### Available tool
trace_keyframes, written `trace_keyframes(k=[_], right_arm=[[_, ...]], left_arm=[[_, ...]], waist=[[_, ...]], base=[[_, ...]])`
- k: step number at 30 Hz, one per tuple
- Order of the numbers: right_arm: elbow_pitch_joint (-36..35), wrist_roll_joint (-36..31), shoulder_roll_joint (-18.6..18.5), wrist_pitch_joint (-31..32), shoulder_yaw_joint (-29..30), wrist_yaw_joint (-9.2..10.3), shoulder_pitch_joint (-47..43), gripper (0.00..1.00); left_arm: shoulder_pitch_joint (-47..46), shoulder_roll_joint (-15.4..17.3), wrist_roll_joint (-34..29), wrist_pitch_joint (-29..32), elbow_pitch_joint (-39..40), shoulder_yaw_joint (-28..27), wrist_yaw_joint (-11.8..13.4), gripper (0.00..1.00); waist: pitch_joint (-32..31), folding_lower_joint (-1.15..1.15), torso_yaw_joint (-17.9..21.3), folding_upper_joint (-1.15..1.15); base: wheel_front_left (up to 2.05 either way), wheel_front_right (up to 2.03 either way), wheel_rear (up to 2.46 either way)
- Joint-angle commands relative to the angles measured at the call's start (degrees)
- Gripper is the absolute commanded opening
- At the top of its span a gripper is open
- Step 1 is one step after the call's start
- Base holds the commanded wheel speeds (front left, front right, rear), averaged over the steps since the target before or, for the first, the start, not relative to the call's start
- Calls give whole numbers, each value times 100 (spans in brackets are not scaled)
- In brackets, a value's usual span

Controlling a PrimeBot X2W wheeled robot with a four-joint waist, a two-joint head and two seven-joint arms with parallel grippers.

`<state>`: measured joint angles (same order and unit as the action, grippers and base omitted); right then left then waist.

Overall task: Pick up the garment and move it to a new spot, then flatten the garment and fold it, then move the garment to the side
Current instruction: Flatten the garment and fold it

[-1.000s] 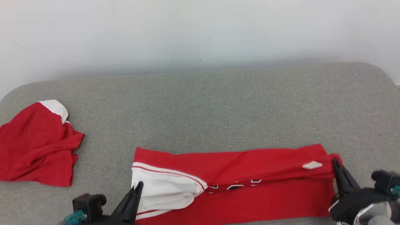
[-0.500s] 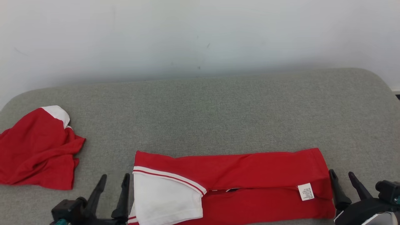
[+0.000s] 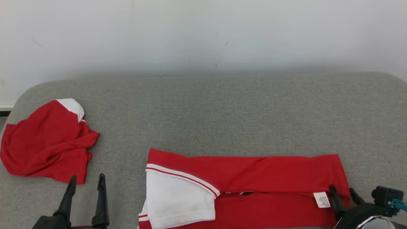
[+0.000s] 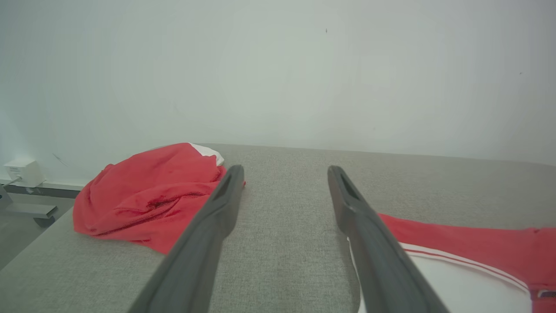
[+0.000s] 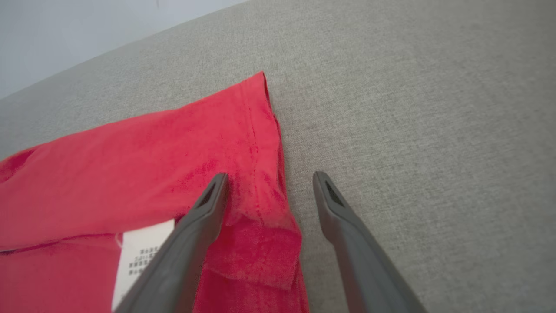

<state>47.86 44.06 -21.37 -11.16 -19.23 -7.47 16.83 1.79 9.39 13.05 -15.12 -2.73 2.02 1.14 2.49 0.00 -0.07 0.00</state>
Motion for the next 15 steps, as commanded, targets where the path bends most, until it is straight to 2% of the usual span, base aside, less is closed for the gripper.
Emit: trace_keyframes(k=[1, 3, 4, 5, 6, 10, 15], right_arm=[[38, 61, 39, -1, -25, -7, 49, 100], [176, 114, 79, 49, -101, -7, 71, 100], [225, 140, 104, 85, -152, -7, 81, 80], [271, 167, 120, 120, -203, -7, 86, 21], [318, 203, 122, 165, -239, -7, 90, 0], [506, 421, 97, 224, -288, -6, 98, 0], [685, 583, -211, 98, -238, 2, 204, 0]], left_arm=[[66, -23, -65, -2, 1, -44, -30, 100], [130, -111, -232, -2, -46, -164, -122, 100], [145, -160, -264, -2, -62, -222, -166, 100], [145, -206, -310, -2, -60, -298, -205, 100], [170, -249, -346, -2, -65, -354, -236, 100], [269, -404, -500, -2, -108, -516, -395, 100], [327, -513, -610, -2, -147, -642, -515, 100]], waist=[[14, 0, -23, 0], [1, 0, -52, 0], [-6, 0, -63, 0], [-23, 0, -70, 0], [-38, 0, -74, 0], [-135, 0, -71, 0], [-236, 0, -29, 0]], base=[[0, 0, 0], [0, 0, 0], [0, 0, 0], [0, 0, 0], [0, 0, 0], [0, 0, 0], [0, 0, 0]])
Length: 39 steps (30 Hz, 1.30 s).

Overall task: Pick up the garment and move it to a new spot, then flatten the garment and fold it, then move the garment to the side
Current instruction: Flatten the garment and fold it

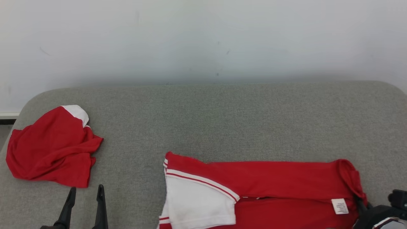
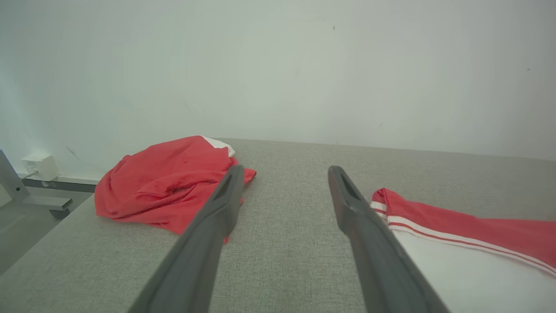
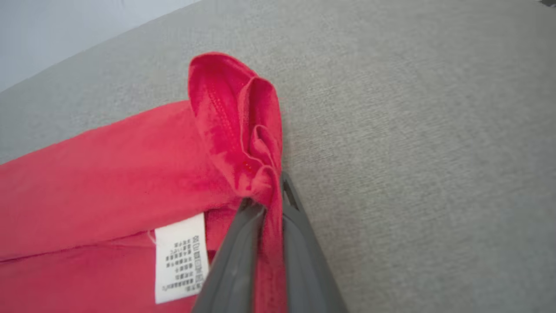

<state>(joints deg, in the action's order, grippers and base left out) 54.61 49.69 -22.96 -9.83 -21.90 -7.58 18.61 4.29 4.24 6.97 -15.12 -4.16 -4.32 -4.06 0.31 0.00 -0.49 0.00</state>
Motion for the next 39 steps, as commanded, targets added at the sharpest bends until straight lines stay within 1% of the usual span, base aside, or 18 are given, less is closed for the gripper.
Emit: trace_keyframes(k=[1, 5, 8, 11, 12, 15, 17, 20, 29, 30, 35, 39], right_arm=[[37, 43, -131, -47, 33, 13, 42, 0], [189, 99, -584, -104, 92, 13, 113, 0], [241, 147, -842, -114, 105, 13, 151, 0], [141, 118, -957, -131, 29, 13, 173, 0], [-20, 87, -956, -146, -56, 12, 189, 0], [-366, 262, -760, -149, -95, 12, 178, 0], [-649, 216, -671, -142, -213, 12, 160, 0], [-1116, 218, -432, -75, -404, 12, 107, 0], [-2322, 92, 445, 217, -919, 12, -145, 0], [-2322, 92, 445, 217, -919, 12, -145, 0], [-2749, -99, 963, 430, -1216, 11, -241, 0], [-2819, -239, 1325, 500, -1324, 12, -236, 0]], left_arm=[[80, -15, -28, -2, -14, -34, -6, 100], [80, -72, -87, -2, -18, -87, -74, 100], [105, -92, -117, -2, -5, -112, -90, 100], [122, -110, -125, -2, -4, -133, -134, 100], [144, -120, -124, -2, -11, -145, -136, 100], [189, -124, -118, -2, -22, -158, -142, 100], [213, -127, -93, -2, -36, -189, -148, 100], [210, -132, -80, -2, -32, -217, -155, 100], [133, -135, -35, -2, -39, -97, -115, 100], [133, -135, -35, -2, -39, -97, -115, 100], [109, -134, -49, -2, -80, -56, -125, 100], [63, -135, -58, -2, -109, -52, -134, 100]], waist=[[-35, 0, 23, 0], [-102, 0, 50, 0], [-140, 0, 64, 0], [-180, 0, 81, 0], [-203, 0, 94, 0], [-245, 0, 117, 0], [-271, 0, 141, 0], [-293, 0, 160, 0], [-268, 0, 34, 0], [-268, 0, 34, 0], [-222, 0, -54, 0], [-193, 0, -122, 0]], base=[[0, 0, 0], [0, 0, 0], [0, 0, 0], [0, 0, 0], [0, 0, 0], [0, 0, 0], [0, 0, 0], [0, 0, 0], [0, 0, 0], [0, 0, 0], [0, 0, 0], [0, 0, 0]])
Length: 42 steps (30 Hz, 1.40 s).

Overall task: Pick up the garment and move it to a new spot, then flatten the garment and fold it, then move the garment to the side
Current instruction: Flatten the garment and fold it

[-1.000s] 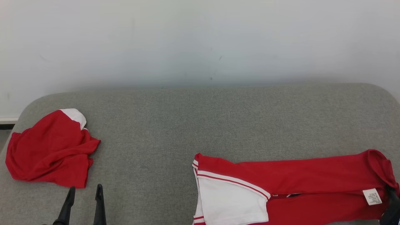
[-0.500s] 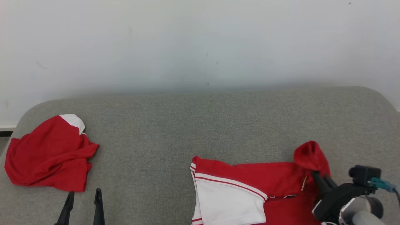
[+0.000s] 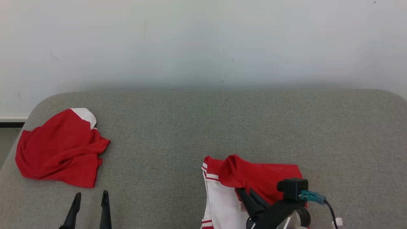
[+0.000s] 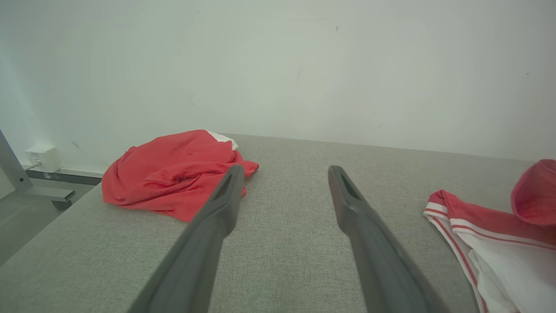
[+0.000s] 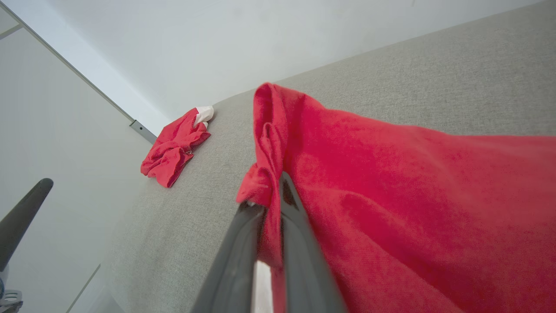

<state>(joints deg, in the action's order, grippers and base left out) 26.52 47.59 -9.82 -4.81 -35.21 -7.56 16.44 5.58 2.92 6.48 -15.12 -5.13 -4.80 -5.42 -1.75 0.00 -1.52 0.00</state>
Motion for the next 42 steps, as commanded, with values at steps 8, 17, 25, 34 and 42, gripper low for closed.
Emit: trace_keyframes(k=[8, 17, 25, 34, 42], right_arm=[[383, -335, 558, -142, -186, 11, 162, 0], [1169, -639, 678, -559, -5, 11, 478, 0], [1352, -442, 696, -710, -138, 11, 578, 100], [560, -415, 284, -1007, 177, 11, 450, 100], [-563, -1160, -253, -1040, 1428, 11, -274, 100]], left_arm=[[-148, -3, -9, -2, -64, 59, 1, 100], [-171, -4, 17, -2, -106, 45, 13, 100], [-178, -4, 42, -2, -117, 52, 10, 100], [-58, -3, 26, -2, -66, -8, 25, 100], [-18, -4, 17, -2, -14, -25, 23, 100]], waist=[[59, 0, -131, 0], [77, 0, -142, 0], [58, 0, -127, 0], [-33, 0, -43, 0], [-94, 0, 67, 0]], base=[[0, 0, 0], [0, 0, 0], [0, 0, 0], [0, 0, 0], [0, 0, 0]])
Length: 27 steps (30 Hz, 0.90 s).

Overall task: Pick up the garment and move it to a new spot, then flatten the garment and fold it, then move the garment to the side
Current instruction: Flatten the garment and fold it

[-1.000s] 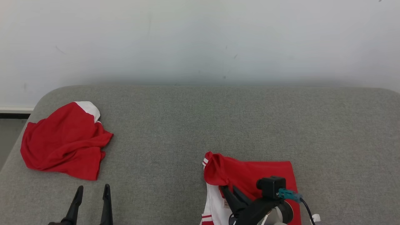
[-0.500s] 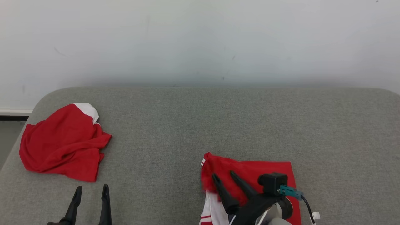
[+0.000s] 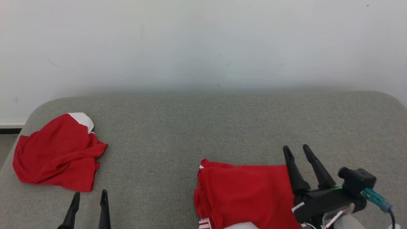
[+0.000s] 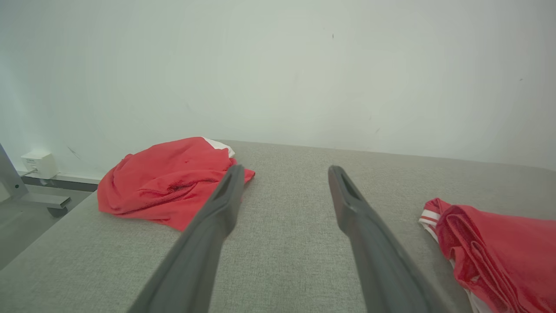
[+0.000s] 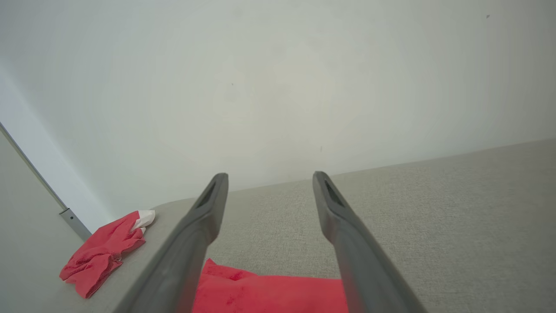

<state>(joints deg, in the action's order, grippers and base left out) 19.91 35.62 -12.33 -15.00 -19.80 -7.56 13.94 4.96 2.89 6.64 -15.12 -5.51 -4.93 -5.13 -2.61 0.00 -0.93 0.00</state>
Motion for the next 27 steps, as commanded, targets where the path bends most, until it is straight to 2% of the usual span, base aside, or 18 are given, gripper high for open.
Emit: trace_keyframes(k=[1, 4, 8, 14, 21, 24, 25, 27], right_arm=[[-85, -54, -2, -21, 101, 11, -174, 100], [-594, -454, -52, -15, 594, 11, -617, 100], [-1126, -836, 101, -14, 1081, 11, -1225, 100], [-1433, -1330, 255, -14, 1227, 11, -1719, 100], [-1437, -1426, 327, -14, 1140, 11, -1633, 100], [-1402, -1429, 342, -15, 1083, 11, -1572, 100], [-1392, -1428, 341, -15, 1050, 11, -1525, 100], [-1365, -1429, 332, -15, 1000, 11, -1505, 100]], left_arm=[[48, -1, 1, -2, 31, -14, -4, 100], [63, -1, 8, -2, 55, 3, 11, 100], [90, -1, 14, -2, 85, 55, 46, 100], [121, -3, 74, -2, 46, 394, -9, 100], [3, 0, 227, -2, -403, 1619, -188, 100], [-80, 3, 306, -2, -763, 2241, -220, 100], [-190, 4, 262, -2, -1020, 2609, -231, 100], [-287, 12, 368, -2, -1221, 2807, -225, 100]], waist=[[-17, 0, 23, 0], [-32, 0, 51, 0], [-40, 0, 81, 0], [-21, 0, 143, 0], [34, 0, 244, 0], [72, 0, 309, 0], [102, 0, 361, 0], [137, 0, 430, 0]], base=[[0, 0, 0], [0, 0, 0], [0, 0, 0], [0, 0, 0], [0, 0, 0], [0, 0, 0], [0, 0, 0], [0, 0, 0]])
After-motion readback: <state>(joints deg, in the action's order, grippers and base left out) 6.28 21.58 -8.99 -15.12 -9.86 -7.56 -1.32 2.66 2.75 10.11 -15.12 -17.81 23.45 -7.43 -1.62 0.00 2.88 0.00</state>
